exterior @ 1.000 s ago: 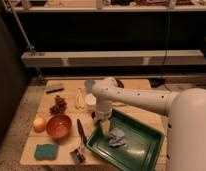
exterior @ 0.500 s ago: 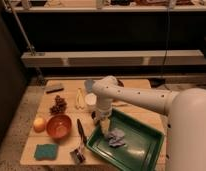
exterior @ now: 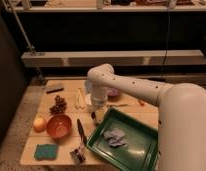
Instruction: Stack cups on top of each other
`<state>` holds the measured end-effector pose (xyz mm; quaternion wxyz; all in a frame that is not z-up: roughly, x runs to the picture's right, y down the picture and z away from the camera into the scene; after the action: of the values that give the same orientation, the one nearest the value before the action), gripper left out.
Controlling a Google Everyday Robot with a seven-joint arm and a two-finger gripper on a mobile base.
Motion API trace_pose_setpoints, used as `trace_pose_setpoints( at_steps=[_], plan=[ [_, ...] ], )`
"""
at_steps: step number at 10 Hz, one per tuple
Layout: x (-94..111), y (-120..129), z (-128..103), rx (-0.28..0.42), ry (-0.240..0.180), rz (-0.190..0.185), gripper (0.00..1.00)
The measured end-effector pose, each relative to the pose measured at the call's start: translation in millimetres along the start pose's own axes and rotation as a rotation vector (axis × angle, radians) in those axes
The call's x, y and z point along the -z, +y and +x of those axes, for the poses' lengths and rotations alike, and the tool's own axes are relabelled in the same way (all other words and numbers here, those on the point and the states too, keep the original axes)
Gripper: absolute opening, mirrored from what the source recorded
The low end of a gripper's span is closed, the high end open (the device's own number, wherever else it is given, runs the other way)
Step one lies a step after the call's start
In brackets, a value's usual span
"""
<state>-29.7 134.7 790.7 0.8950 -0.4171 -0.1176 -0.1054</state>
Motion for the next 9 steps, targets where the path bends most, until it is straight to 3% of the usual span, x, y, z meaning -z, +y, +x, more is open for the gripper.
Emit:
trace_pose_setpoints(
  at_steps=[2, 5, 9],
  plan=[
    [-2.4, 5.8, -4.7, -0.012, 0.002, 0.046, 0.61],
    [-18.3, 11.6, -2.9, -0.035, -0.006, 0.046, 0.61],
    [-17.6, 13.2, -2.9, -0.080, -0.037, 0.077, 0.60]
  ],
)
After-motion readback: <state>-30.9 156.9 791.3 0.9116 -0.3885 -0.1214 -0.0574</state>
